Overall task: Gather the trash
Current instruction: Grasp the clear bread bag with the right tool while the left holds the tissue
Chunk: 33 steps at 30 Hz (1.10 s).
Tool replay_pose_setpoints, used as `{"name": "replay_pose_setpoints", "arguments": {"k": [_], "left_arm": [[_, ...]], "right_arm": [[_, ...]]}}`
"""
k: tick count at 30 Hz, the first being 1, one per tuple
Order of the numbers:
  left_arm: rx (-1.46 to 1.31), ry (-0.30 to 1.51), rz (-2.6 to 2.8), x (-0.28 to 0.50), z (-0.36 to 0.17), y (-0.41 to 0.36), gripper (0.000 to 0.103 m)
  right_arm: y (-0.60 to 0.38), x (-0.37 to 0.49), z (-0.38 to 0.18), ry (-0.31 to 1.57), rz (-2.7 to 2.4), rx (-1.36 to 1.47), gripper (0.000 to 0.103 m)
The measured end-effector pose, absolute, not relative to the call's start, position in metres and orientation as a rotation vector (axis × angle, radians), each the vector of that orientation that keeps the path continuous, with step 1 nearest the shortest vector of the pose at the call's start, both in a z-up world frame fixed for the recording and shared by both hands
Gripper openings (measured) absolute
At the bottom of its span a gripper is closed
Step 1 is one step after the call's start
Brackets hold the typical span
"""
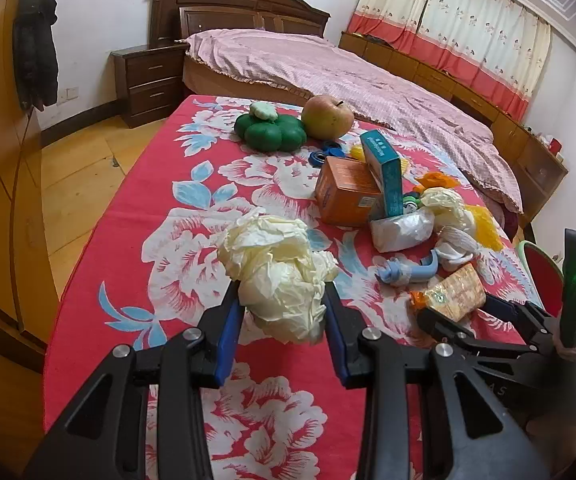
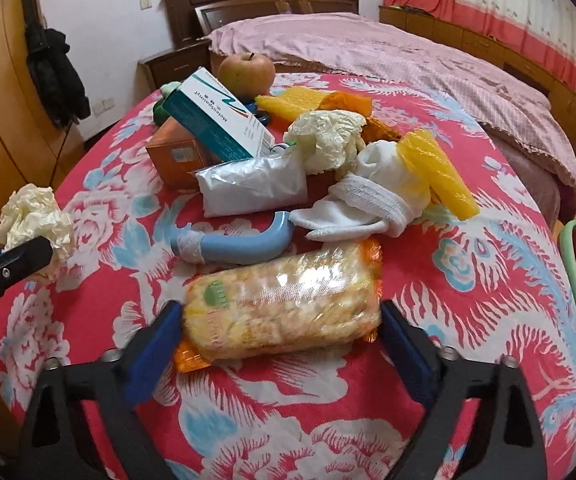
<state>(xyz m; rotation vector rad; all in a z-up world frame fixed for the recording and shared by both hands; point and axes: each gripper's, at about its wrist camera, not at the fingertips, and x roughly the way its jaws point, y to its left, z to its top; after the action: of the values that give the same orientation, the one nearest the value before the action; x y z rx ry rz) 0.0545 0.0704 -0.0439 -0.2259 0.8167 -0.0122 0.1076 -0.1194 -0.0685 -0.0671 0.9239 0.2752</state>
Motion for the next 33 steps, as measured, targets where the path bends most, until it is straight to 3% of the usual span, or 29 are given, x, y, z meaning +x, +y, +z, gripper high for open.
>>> {"name": "replay_pose_setpoints", "arguments": {"k": [3, 33], "left_arm": [[-0.222, 0.811, -0.016, 0.053, -0.042, 0.067, 0.039], [-0.161, 0.775, -0.144, 0.049, -0.009, 0.008, 0.039]], "right_arm": [[-0.123, 0.104, -0.067, 0.917, 0.279, -0.052, 0.080], [-0.225, 0.049, 0.003, 0.750, 0.146, 0.164, 0.079]]}}
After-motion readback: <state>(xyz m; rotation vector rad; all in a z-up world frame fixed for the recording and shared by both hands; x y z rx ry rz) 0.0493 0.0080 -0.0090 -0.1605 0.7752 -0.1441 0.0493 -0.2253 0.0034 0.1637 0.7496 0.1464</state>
